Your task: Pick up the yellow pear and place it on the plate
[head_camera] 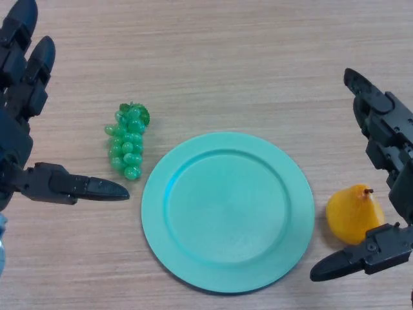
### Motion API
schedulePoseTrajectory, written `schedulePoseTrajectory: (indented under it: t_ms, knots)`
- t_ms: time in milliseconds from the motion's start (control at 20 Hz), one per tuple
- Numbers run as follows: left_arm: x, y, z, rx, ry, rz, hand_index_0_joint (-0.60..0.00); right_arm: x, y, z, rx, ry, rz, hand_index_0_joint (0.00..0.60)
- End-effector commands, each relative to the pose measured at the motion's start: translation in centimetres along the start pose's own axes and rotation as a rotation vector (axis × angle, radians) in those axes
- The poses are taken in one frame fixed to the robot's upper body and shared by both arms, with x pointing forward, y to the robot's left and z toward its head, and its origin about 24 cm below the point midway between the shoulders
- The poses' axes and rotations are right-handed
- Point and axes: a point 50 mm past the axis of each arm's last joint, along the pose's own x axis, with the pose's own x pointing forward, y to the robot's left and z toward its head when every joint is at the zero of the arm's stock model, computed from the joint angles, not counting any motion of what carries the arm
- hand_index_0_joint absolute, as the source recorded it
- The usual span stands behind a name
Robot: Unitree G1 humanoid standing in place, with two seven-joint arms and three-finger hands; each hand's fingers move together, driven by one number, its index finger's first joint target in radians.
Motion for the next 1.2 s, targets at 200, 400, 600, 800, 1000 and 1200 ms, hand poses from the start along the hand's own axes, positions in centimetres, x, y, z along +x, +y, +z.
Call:
schedulePoseTrajectory:
  t_ms: [200,400,600,800,1000,1200]
  knots:
    - [-0.1,0.7,3.6,0.076,-0.223,0.028,0.0,-0.5,-0.7,3.1,-0.059,-0.24,-0.034,0.0]
    - [0.2,0.4,3.3,0.082,-0.227,0.022,0.0,-0.7,-1.0,3.0,-0.057,-0.241,-0.047,0.0]
    - [0.3,0.4,3.0,0.07,-0.202,0.006,0.0,-0.1,-1.7,1.9,-0.067,-0.225,-0.065,0.0]
    - [0.2,0.3,2.7,0.053,-0.193,0.005,0.0,1.1,-3.5,-0.5,-0.158,-0.258,-0.122,0.0]
    - [0.2,0.3,2.5,0.047,-0.195,0.011,0.0,1.3,-5.3,-4.1,-0.215,-0.225,-0.205,0.0]
    - [0.2,0.2,2.5,0.038,-0.19,0.007,0.0,1.2,-6.7,-7.2,-0.189,-0.15,-0.271,0.0]
